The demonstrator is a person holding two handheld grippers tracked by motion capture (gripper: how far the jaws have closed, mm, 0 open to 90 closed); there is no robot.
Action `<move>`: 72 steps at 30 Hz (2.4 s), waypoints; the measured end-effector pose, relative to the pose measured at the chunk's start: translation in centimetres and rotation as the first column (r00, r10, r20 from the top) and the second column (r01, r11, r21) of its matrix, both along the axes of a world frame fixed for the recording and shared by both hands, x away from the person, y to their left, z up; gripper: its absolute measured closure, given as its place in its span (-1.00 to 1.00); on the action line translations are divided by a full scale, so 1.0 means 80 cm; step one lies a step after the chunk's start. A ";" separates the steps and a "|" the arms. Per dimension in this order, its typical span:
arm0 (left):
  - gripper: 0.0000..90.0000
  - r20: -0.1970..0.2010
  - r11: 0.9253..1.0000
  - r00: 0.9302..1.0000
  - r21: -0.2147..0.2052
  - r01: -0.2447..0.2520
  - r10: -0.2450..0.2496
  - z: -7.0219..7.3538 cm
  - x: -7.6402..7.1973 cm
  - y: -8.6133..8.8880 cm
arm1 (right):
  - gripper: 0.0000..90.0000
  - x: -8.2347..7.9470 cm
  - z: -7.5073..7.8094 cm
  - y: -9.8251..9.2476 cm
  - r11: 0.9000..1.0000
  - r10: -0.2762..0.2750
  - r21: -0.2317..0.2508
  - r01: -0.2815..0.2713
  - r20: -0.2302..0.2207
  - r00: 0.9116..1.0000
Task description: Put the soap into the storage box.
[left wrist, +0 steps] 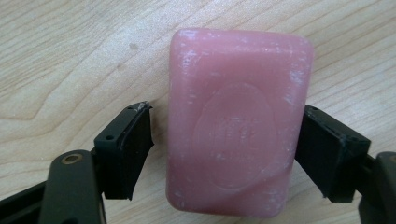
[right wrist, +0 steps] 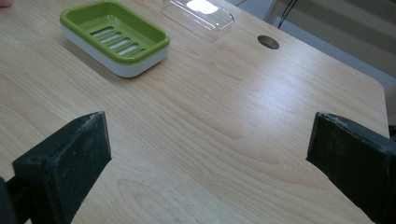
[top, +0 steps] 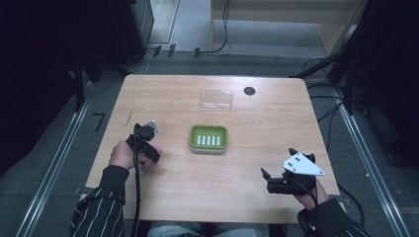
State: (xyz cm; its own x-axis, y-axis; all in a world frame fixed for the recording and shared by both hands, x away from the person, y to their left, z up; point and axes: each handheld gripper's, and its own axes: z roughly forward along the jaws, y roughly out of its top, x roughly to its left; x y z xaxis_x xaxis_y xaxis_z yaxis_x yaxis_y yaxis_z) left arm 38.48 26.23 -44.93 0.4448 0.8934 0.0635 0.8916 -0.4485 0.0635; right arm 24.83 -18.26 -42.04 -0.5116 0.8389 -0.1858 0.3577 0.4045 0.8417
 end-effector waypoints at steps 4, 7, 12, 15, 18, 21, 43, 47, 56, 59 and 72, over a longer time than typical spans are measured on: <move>-0.23 0.000 1.000 1.000 -0.014 0.005 -0.005 0.001 -0.001 -0.001 | -1.00 0.000 0.000 0.000 1.000 0.000 -0.001 0.000 0.000 1.000; -0.17 0.003 1.000 1.000 -0.015 0.008 -0.008 0.000 -0.002 -0.002 | -1.00 0.000 0.000 0.000 1.000 -0.001 -0.001 0.001 0.000 1.000; -0.16 0.004 1.000 1.000 -0.018 0.014 -0.014 0.001 -0.002 -0.001 | -1.00 0.000 0.000 0.000 1.000 0.000 -0.001 0.000 0.000 1.000; -0.16 0.005 1.000 1.000 -0.019 0.014 -0.013 0.000 -0.002 -0.001 | -1.00 0.000 0.000 0.000 1.000 0.001 -0.004 -0.001 -0.001 1.000; -0.16 0.004 1.000 1.000 -0.018 0.015 -0.015 0.001 -0.002 -0.001 | -1.00 0.000 0.000 0.000 1.000 0.001 -0.003 -0.001 0.000 1.000; -0.15 0.005 1.000 1.000 -0.018 0.025 -0.025 0.001 -0.003 -0.002 | -1.00 0.000 0.000 0.000 1.000 0.003 -0.006 -0.003 0.001 1.000; -0.15 0.004 0.994 0.994 -0.026 0.105 -0.105 0.010 -0.006 -0.012 | -1.00 -0.001 0.000 -0.001 1.000 0.003 -0.001 -0.003 -0.001 1.000; -0.15 0.006 0.992 0.993 -0.018 0.121 -0.121 0.013 -0.003 -0.016 | -1.00 -0.001 0.000 -0.001 1.000 0.004 -0.003 -0.004 0.000 1.000; -0.15 0.011 0.988 0.988 -0.018 0.152 -0.152 0.017 0.005 -0.024 | -1.00 -0.001 0.000 0.000 1.000 0.004 -0.005 -0.004 -0.001 1.000; -0.15 0.011 0.986 0.986 -0.018 0.166 -0.165 0.019 0.005 -0.028 | -1.00 -0.001 0.000 -0.001 1.000 0.003 -0.004 -0.003 -0.001 1.000; -0.15 0.014 0.978 0.978 -0.019 0.209 -0.209 0.028 0.010 -0.039 | -1.00 -0.001 0.000 0.000 1.000 0.004 -0.006 -0.004 -0.001 1.000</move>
